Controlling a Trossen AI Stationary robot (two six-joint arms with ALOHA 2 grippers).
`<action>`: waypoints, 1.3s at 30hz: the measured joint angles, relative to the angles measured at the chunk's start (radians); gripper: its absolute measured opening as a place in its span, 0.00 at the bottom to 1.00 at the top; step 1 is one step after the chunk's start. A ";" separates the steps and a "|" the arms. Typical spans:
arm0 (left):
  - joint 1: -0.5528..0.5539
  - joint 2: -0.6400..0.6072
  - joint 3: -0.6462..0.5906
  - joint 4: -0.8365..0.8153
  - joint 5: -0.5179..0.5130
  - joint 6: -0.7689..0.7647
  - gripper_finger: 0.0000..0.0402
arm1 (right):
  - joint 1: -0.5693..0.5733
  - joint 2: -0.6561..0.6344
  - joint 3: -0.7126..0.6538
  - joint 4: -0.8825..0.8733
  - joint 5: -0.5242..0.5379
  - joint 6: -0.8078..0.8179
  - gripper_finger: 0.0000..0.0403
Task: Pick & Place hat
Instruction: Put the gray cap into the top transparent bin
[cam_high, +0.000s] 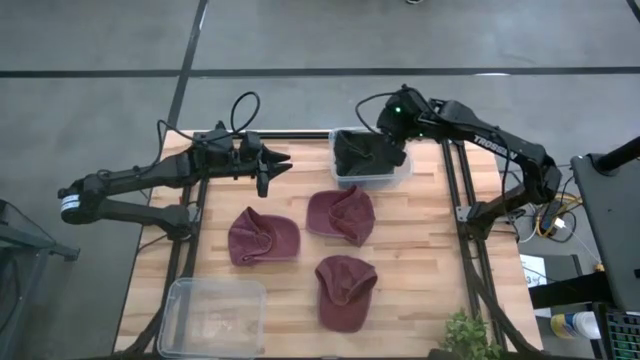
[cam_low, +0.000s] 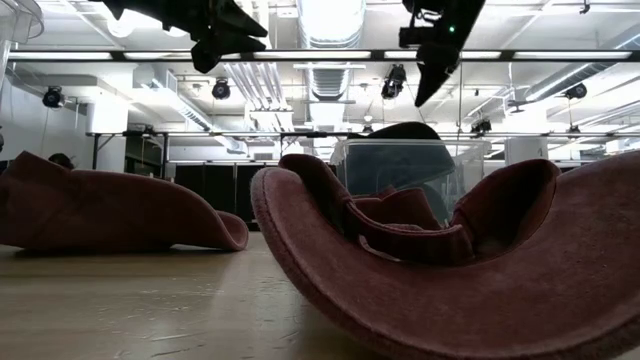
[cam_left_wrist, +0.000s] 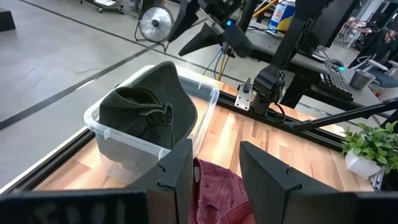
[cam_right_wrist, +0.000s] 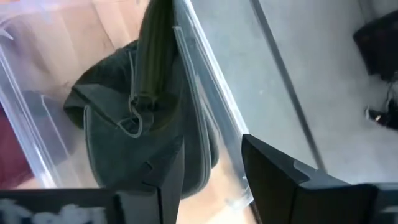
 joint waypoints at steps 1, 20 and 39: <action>0.000 0.000 0.000 0.000 0.000 0.000 0.31 | 0.003 0.005 0.000 0.003 0.005 -0.014 0.38; 0.000 0.000 0.000 -0.002 0.000 0.001 0.31 | -0.021 0.158 -0.002 0.057 0.018 -0.064 0.18; 0.000 0.000 0.000 -0.003 0.000 -0.009 0.31 | -0.175 0.134 0.027 -0.018 -0.350 0.011 0.03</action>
